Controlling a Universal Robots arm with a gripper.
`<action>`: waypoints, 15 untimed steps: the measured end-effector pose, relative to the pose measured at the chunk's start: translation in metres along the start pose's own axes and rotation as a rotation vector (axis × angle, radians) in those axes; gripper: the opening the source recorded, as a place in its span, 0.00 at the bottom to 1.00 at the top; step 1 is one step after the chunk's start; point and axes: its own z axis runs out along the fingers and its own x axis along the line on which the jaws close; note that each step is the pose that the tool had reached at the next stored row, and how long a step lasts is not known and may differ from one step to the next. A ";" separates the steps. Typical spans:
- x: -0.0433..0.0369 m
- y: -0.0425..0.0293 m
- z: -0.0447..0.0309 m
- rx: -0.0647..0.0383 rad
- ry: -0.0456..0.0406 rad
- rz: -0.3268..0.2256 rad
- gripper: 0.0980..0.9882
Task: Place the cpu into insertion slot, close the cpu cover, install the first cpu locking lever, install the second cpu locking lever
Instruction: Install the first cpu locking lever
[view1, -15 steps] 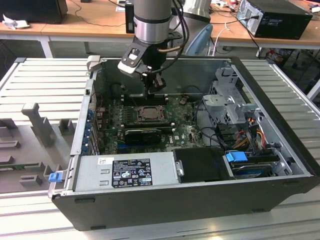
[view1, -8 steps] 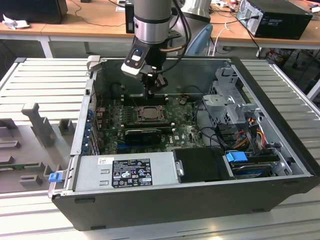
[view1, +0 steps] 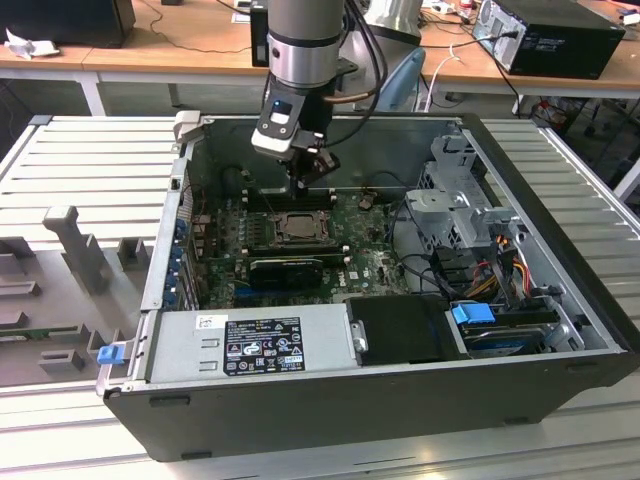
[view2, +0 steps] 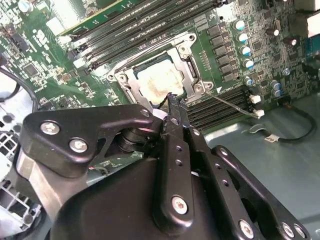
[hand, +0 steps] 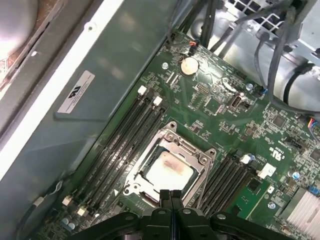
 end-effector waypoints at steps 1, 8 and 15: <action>0.0000 0.0000 0.0000 0.000 0.0001 -0.008 0.01; 0.0000 0.0000 0.0000 0.001 0.0014 -0.098 0.01; 0.0000 0.0000 0.0000 0.002 0.0033 -0.227 0.01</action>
